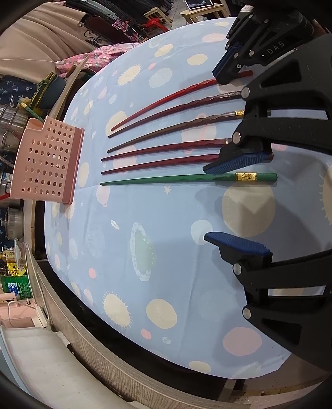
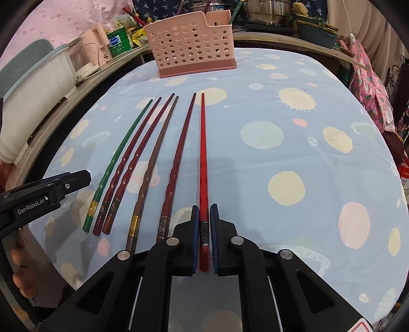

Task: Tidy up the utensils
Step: 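Close the right tool on a red chopstick while the left tool grasps a green chopstick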

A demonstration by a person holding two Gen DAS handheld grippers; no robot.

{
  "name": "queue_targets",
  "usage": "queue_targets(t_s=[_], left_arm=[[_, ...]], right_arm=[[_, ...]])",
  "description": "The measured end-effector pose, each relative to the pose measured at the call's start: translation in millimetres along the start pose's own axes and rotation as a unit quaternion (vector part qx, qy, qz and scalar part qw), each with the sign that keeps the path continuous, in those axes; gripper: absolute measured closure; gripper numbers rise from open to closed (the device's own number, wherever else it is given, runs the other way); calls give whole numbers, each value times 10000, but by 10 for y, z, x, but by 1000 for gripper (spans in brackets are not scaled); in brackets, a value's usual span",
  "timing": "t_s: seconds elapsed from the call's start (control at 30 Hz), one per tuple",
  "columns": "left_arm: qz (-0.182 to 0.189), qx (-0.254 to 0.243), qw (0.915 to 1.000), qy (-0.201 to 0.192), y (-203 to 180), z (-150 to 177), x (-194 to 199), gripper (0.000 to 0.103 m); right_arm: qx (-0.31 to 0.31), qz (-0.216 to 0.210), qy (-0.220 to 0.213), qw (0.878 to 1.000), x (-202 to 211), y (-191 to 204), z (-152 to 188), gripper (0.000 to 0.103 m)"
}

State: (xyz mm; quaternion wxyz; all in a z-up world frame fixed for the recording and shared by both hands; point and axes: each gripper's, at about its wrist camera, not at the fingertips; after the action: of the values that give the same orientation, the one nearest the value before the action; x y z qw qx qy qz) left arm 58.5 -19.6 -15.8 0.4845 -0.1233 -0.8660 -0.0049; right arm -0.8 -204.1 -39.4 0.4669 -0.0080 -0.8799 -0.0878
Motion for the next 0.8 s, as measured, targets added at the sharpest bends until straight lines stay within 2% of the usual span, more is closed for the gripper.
queue_targets(t_s=[0.33, 0.57, 0.8], left_arm=[[129, -116, 9998, 125, -66, 115, -2, 57], [131, -90, 9993, 324, -60, 190, -95, 58], [24, -113, 9995, 284, -64, 204, -100, 60]], right_arm=[[-47, -11, -15, 10000, 13, -20, 21, 96], [-59, -20, -16, 10000, 16, -24, 22, 96], [-61, -20, -16, 10000, 14, -25, 22, 96]])
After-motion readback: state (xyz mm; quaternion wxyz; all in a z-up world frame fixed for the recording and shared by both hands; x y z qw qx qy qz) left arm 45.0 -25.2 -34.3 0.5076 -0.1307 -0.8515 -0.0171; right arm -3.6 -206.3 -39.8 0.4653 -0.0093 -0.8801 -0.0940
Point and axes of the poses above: each gripper's, at about its wrist camera, not at the fingertips, and x roughly against the way its jaws point, y to its left, z to its underside, and after that the axes turned 1 degree about z, right-handed
